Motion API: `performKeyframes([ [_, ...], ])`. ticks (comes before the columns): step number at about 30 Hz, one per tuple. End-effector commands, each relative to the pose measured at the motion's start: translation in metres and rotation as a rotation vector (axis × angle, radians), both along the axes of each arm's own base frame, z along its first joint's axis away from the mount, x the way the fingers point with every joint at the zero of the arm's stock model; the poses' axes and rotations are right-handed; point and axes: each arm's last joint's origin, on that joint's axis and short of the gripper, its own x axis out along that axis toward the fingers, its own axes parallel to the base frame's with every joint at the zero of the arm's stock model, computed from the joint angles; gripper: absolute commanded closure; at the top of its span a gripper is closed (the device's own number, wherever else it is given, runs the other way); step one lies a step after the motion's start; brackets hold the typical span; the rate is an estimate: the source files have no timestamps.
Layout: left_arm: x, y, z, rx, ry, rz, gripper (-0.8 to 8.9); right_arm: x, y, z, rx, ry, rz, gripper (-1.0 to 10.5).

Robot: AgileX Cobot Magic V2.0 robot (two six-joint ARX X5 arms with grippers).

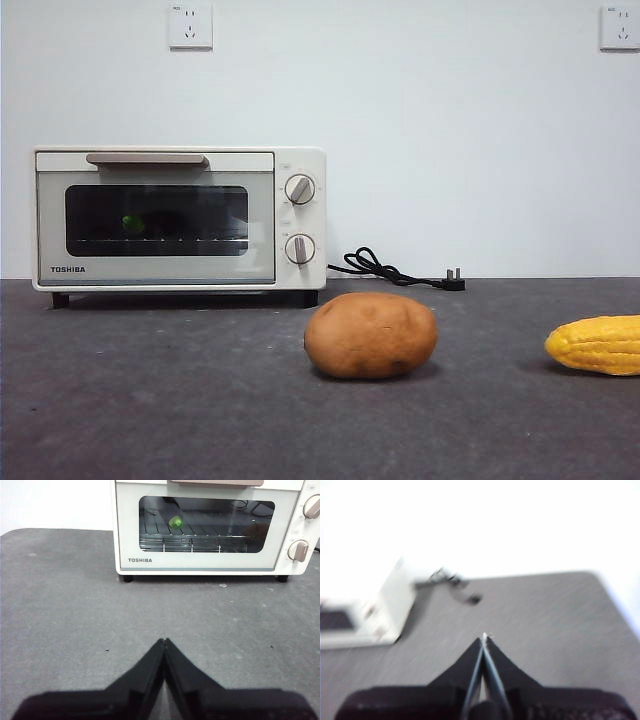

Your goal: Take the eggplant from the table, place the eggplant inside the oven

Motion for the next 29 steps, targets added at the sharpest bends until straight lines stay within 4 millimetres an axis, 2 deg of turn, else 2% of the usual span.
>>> performKeyframes([
  [1,0.001,0.0,-0.002,-0.009,0.0,-0.002,8.17,-0.014,-0.002,0.001,-0.029,-0.073,-0.053,9.5],
  [8,0.001,0.0,-0.002,-0.009,0.0,-0.002,8.18,-0.04,-0.004,0.0,-0.021,-0.174,-0.109,9.5],
  [11,0.001,0.0,-0.002,-0.009,0.0,-0.002,8.17,-0.038,-0.004,-0.007,-0.015,-0.217,-0.106,9.5],
  [14,0.001,0.0,-0.002,-0.009,0.0,-0.002,8.17,-0.026,-0.002,-0.022,-0.004,-0.278,-0.071,9.5],
  [19,0.001,0.0,-0.002,-0.009,0.0,-0.002,8.17,0.003,0.003,-0.072,0.007,-0.324,0.02,9.5],
  [24,0.001,0.0,-0.002,-0.009,0.0,-0.002,8.17,0.034,0.008,-0.136,0.015,-0.322,0.096,9.5],
  [29,0.001,0.0,-0.002,-0.009,0.0,-0.002,8.17,0.056,0.011,-0.194,0.02,-0.313,0.163,9.5],
])
